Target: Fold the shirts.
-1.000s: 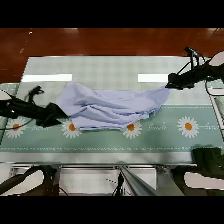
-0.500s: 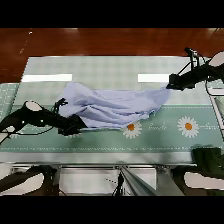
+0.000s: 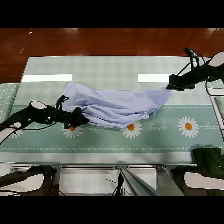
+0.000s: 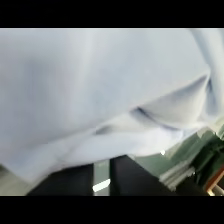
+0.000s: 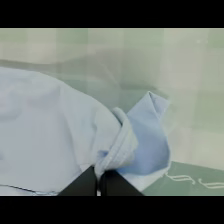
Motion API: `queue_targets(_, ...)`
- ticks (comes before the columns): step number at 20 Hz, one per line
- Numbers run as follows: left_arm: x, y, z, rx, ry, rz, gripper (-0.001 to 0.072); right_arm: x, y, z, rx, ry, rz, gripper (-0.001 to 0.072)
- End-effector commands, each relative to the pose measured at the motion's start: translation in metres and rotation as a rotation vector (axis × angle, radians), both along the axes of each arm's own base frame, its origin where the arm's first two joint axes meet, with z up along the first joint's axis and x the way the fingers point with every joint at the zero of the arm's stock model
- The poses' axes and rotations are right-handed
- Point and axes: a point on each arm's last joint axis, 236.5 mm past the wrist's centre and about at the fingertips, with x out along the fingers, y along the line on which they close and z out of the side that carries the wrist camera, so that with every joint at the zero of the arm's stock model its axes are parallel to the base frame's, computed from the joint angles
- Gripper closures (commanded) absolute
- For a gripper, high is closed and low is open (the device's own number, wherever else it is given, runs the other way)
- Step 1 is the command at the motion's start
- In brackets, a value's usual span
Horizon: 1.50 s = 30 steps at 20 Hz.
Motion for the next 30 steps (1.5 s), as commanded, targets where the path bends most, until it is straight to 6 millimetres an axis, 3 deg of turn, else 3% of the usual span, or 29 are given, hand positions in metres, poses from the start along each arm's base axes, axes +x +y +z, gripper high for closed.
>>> queue_targets(1,0.012,0.0,0.007,-0.01,-0.044,-0.002,0.0686,-0.001,0.0,-0.001,0.001,0.005,0.001,0.0687)
queue_targets(5,0.019,-0.012,0.04,-0.065,-0.135,-0.115,0.0688,-0.002,0.0,-0.001,0.002,0.007,0.002,0.0687)
queue_targets(7,0.04,-0.018,0.086,-0.091,-0.297,-0.144,0.0688,-0.003,0.002,-0.001,0.006,0.013,0.005,0.0688)
queue_targets(10,0.073,-0.02,0.205,-0.084,-0.668,-0.173,0.0688,-0.003,0.014,0.021,0.056,-0.032,0.02,0.0688)
queue_targets(12,0.077,-0.012,0.303,-0.058,-0.928,-0.163,0.0688,0.002,0.027,0.066,0.103,-0.17,0.041,0.0688)
queue_targets(14,0.066,0.004,0.4,-0.011,-1.179,-0.129,0.0688,0.005,0.034,0.137,0.112,-0.379,0.056,0.0688)
queue_targets(16,0.043,0.026,0.485,0.083,-1.406,-0.077,0.0688,-0.002,0.032,0.231,0.081,-0.643,0.039,0.0688)
queue_targets(17,0.028,0.037,0.523,0.145,-1.513,-0.044,0.0688,-0.011,0.028,0.288,0.054,-0.808,0.018,0.0688)
queue_targets(18,0.012,0.048,0.556,0.214,-1.606,-0.013,0.0688,-0.025,0.023,0.343,0.026,-0.97,-0.01,0.0688)
queue_targets(20,-0.025,0.067,0.612,0.382,-1.774,0.053,0.0688,-0.074,0.009,0.455,-0.037,-1.309,-0.092,0.0688)
queue_targets(21,-0.045,0.074,0.636,0.466,-1.845,0.085,0.0688,-0.103,0.002,0.496,-0.062,-1.436,-0.135,0.0688)
queue_targets(23,-0.082,0.078,0.666,0.589,-1.946,0.119,0.0688,-0.156,-0.008,0.548,-0.11,-1.593,-0.194,0.0688)
queue_targets(25,-0.113,0.074,0.681,0.631,-2.0,0.144,0.0688,-0.193,-0.011,0.567,-0.133,-1.636,-0.223,0.0689)
queue_targets(27,-0.128,0.079,0.677,0.659,-1.961,0.19,0.0688,-0.214,-0.015,0.566,-0.172,-1.614,-0.237,0.0689)
queue_targets(30,-0.126,0.092,0.631,0.732,-1.752,0.161,0.0688,-0.225,-0.038,0.542,-0.312,-1.486,-0.278,0.0689)
